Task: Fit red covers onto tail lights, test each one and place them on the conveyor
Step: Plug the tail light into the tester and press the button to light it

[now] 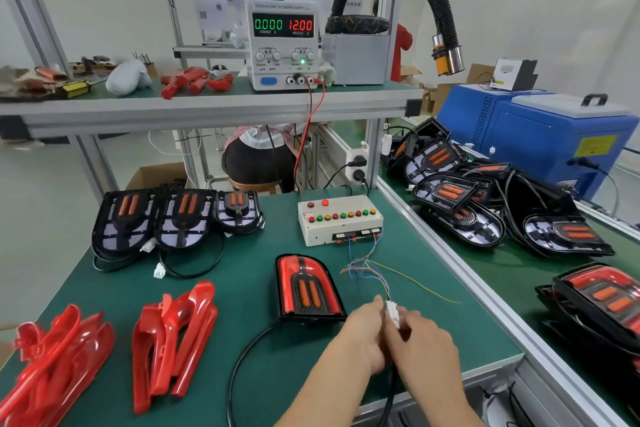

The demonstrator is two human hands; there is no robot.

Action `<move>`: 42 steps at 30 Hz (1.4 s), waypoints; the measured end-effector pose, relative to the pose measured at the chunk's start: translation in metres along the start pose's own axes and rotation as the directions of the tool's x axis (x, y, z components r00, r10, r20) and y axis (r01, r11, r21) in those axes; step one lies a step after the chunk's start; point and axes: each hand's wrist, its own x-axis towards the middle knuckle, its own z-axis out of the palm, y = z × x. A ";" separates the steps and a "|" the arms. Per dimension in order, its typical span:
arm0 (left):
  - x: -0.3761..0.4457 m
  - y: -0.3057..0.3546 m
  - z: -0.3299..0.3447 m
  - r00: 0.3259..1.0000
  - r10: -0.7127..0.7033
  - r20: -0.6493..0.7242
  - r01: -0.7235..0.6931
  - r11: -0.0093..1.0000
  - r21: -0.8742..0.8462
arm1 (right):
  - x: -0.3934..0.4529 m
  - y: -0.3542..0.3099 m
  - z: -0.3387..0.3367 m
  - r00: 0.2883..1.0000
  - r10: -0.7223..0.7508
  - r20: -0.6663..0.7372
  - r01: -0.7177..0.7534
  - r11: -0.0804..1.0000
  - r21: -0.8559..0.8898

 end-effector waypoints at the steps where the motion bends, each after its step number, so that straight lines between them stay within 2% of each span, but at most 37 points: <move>1: -0.001 -0.003 -0.002 0.999 0.016 -0.027 -0.015 0.998 0.060 | 0.000 0.002 -0.002 1.000 0.002 0.009 -0.002 1.000 -0.024; 3: -0.007 -0.010 -0.008 0.990 0.102 -0.096 -0.078 0.970 0.231 | 0.001 0.005 -0.006 1.000 -0.020 0.023 0.022 0.996 -0.090; 5: -0.024 -0.016 -0.018 0.977 0.194 -0.092 -0.140 0.900 0.414 | 0.001 0.005 -0.013 0.999 -0.039 0.027 0.043 0.987 -0.152; 7: -0.045 -0.016 -0.035 0.930 0.364 -0.049 -0.251 0.726 0.640 | 0.000 0.003 -0.023 0.999 -0.051 0.020 0.054 0.976 -0.209; 8: -0.055 -0.012 -0.047 0.869 0.494 -0.022 -0.315 0.587 0.746 | 0.000 0.001 -0.028 0.998 -0.063 0.008 0.063 0.971 -0.230; 9: -0.065 -0.004 -0.058 0.765 0.644 -0.004 -0.353 0.426 0.833 | 0.001 0.000 -0.032 0.997 -0.071 -0.006 0.068 0.970 -0.232; 10: -0.073 0.007 -0.069 0.617 0.787 -0.012 -0.352 0.289 0.891 | 0.001 -0.001 -0.035 0.996 -0.083 -0.018 0.077 0.973 -0.219; 11: -0.078 0.022 -0.080 0.451 0.892 -0.036 -0.326 0.202 0.923 | 0.001 -0.003 -0.038 0.995 -0.094 -0.021 0.088 0.976 -0.199; 12: -0.082 0.039 -0.092 0.321 0.944 -0.073 -0.305 0.177 0.936 | 0.001 -0.007 -0.040 0.995 -0.100 -0.024 0.096 0.986 -0.139; 13: -0.082 0.055 -0.102 0.266 0.957 -0.113 -0.286 0.190 0.939 | -0.001 -0.013 -0.042 0.996 -0.093 -0.017 0.093 0.996 -0.009; 14: -0.079 0.071 -0.110 0.297 0.943 -0.149 -0.248 0.227 0.942 | -0.004 -0.021 -0.043 0.995 -0.094 0.013 0.091 0.984 0.152; 16: -0.065 0.093 -0.119 0.465 0.861 -0.206 -0.121 0.292 0.949 | -0.011 -0.036 -0.044 0.992 -0.116 0.060 0.084 0.919 0.386; 18: -0.051 0.101 -0.123 0.616 0.740 -0.270 -0.025 0.362 0.932 | -0.019 -0.049 -0.043 0.987 -0.142 0.079 0.090 0.881 0.464; 20: -0.038 0.100 -0.127 0.704 0.657 -0.270 -0.042 0.418 0.908 | -0.023 -0.059 -0.041 0.985 -0.166 0.049 0.128 0.891 0.435; 22: -0.032 0.095 -0.131 0.717 0.654 -0.241 -0.079 0.420 0.904 | -0.025 -0.063 -0.035 0.973 -0.230 -0.014 0.226 0.939 0.261; 26: -0.033 0.091 -0.137 0.702 0.684 -0.199 -0.165 0.428 0.889 | -0.031 -0.063 -0.016 0.948 -0.318 0.001 0.318 0.948 0.013; 29: -0.047 0.089 -0.148 0.701 0.691 -0.176 -0.255 0.473 0.844 | -0.035 -0.058 0.004 0.945 -0.327 0.029 0.327 0.945 -0.001; 32: -0.071 0.085 -0.156 0.720 0.657 -0.223 -0.377 0.641 0.668 | -0.039 -0.054 0.018 0.917 -0.390 0.082 0.389 0.921 0.034; 34: -0.086 0.084 -0.159 0.739 0.630 -0.240 -0.476 0.740 0.476 | -0.040 -0.056 0.022 0.852 -0.514 0.101 0.521 0.851 -0.068; 36: -0.095 0.083 -0.162 0.764 0.598 -0.242 -0.505 0.788 0.353 | -0.045 -0.055 0.030 0.794 -0.607 -0.010 0.605 0.793 -0.066; 39: -0.101 0.082 -0.161 0.817 0.531 -0.227 -0.438 0.826 0.356 | -0.043 -0.050 0.051 0.659 -0.742 -0.122 0.743 0.668 -0.046; 42: -0.099 0.079 -0.156 0.833 0.506 -0.222 -0.360 0.802 0.476 | -0.035 -0.044 0.058 0.585 -0.784 -0.209 0.806 0.590 0.043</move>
